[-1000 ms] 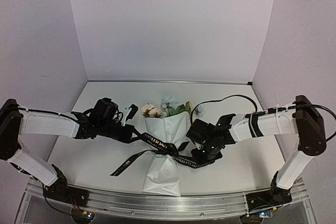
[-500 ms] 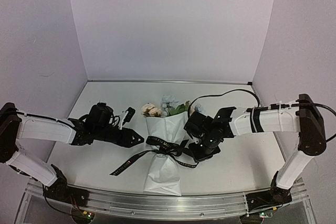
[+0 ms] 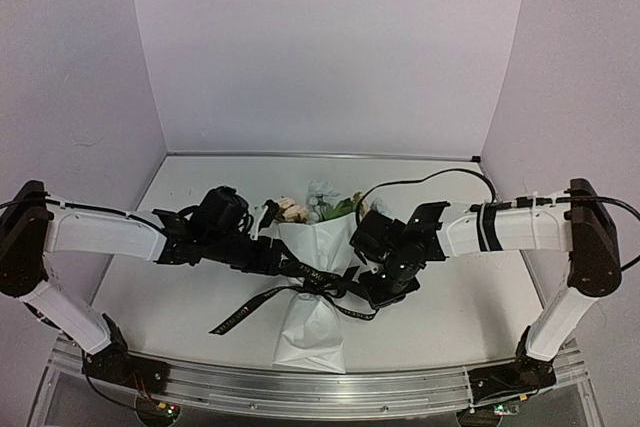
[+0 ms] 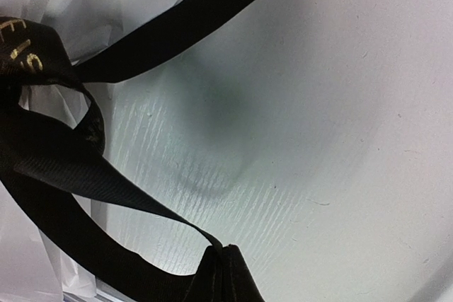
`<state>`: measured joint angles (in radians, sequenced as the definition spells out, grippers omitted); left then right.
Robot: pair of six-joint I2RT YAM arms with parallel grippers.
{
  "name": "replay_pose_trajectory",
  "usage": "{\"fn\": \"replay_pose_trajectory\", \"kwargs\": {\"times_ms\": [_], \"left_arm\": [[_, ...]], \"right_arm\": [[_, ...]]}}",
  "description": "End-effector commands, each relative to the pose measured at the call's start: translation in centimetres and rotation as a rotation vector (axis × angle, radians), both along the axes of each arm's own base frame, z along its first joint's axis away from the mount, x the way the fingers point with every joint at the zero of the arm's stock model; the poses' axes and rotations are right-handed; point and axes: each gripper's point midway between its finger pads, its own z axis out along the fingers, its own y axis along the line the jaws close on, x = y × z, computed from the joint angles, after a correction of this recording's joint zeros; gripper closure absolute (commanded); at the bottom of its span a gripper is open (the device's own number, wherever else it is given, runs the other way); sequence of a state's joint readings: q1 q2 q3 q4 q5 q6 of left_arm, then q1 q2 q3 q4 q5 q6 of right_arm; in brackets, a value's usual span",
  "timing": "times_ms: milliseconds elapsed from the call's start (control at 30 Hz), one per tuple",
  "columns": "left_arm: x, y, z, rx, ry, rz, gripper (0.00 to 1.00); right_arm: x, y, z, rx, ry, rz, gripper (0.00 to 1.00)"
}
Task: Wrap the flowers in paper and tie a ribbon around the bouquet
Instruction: Tie the half-tied ribbon around the folded bouquet.
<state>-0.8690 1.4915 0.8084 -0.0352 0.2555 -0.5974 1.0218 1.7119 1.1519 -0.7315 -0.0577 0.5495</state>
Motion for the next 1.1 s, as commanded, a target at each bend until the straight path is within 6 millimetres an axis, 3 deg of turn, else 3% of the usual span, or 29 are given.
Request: {"fn": "replay_pose_trajectory", "kwargs": {"times_ms": [0,233,467,633,733,967,1067], "left_arm": [[1.6,1.3,-1.4,0.144,0.048,0.183,0.36],[3.0,2.0,-2.1,0.241,0.051,0.259,0.41],[2.9,0.1,-1.8,0.173,0.070,0.202,0.42],[3.0,-0.4,-1.7,0.134,0.094,0.206,0.49],[3.1,-0.4,-2.0,0.116,0.115,0.209,0.57],[3.2,0.8,-1.5,0.130,0.090,0.238,0.97],[3.3,2.0,-1.6,0.170,0.068,0.265,1.00]], "right_arm": [[0.2,0.5,0.9,0.012,-0.008,0.014,1.00],[0.1,0.2,0.9,0.010,-0.013,0.019,1.00],[0.1,0.2,0.7,0.013,-0.017,0.015,1.00],[0.1,0.1,0.7,0.014,-0.017,0.016,1.00],[0.1,0.1,0.7,0.013,-0.018,0.016,1.00],[0.3,-0.1,1.0,0.007,-0.037,0.019,1.00],[0.6,-0.6,1.6,-0.014,-0.061,0.021,1.00]]}}
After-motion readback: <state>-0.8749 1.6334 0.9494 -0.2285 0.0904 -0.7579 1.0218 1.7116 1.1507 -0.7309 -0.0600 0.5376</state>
